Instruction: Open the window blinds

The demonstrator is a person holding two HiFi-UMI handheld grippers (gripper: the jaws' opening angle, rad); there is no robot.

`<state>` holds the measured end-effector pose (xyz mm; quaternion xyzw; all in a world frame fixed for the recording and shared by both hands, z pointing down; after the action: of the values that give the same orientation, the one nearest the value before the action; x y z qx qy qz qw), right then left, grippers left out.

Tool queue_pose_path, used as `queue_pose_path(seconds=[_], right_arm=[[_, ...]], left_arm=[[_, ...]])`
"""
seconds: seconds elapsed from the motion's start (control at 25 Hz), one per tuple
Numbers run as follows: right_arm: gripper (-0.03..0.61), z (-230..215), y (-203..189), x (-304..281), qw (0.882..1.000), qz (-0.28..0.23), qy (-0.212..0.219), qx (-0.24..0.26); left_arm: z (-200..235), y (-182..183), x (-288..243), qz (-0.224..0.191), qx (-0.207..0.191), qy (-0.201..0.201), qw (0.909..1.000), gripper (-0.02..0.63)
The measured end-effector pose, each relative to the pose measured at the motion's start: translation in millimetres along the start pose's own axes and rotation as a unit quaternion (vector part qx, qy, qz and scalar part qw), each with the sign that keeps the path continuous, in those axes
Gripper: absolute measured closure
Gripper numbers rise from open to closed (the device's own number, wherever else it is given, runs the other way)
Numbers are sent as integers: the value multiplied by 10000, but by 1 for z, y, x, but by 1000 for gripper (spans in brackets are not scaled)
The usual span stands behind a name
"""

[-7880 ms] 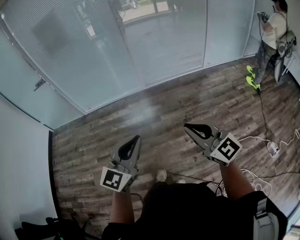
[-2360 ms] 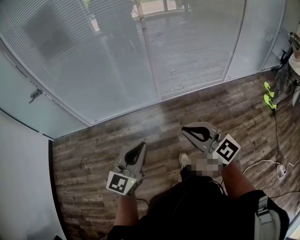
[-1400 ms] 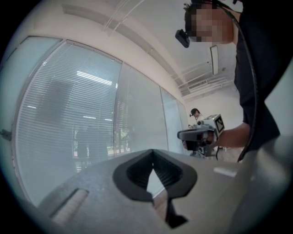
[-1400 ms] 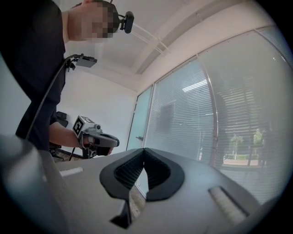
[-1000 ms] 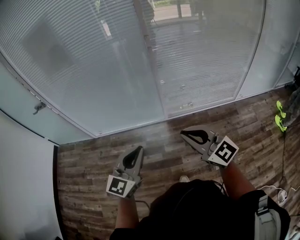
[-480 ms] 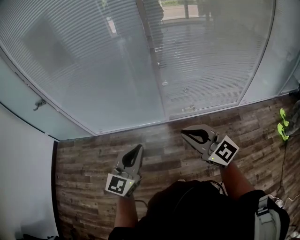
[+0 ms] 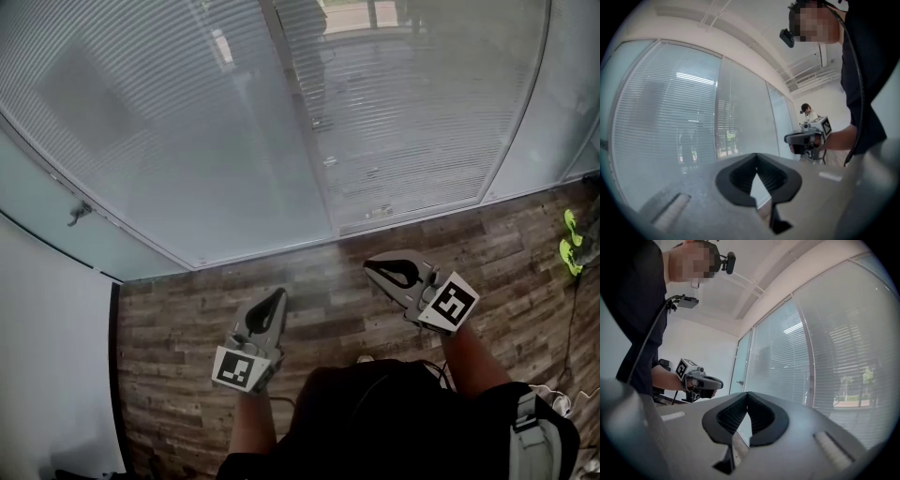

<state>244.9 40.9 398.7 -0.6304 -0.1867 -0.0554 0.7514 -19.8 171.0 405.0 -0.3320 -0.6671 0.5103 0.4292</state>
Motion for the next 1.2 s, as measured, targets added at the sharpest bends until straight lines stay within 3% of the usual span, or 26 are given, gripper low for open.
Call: queue_pose_path(seconds=[0.56,0.8,1.2], right_arm=[[572,-6,-9,18,9992,154,-212,-299],[572,-14,-7,9,9998,16,-186,-6],[572,-22,-18,-8,9995,229,-193,-116]], left_arm=[[-6,-6,-14,135,66,-124,9998,609],[0,-8,-17,67,72,-175,9998,609],[24,-19,-27,56,157,-223,9996,609]])
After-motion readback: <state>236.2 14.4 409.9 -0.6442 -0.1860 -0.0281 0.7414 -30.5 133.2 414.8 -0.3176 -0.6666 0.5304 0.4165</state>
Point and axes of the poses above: the fingertips, and each gripper's own axes: x backward along the fingers, z to its left, y out of its top, the point moved 10 cm from there along x, backward along the fingers, and after that the axes turned 15 degrees about -z, right-handed, at the moved point
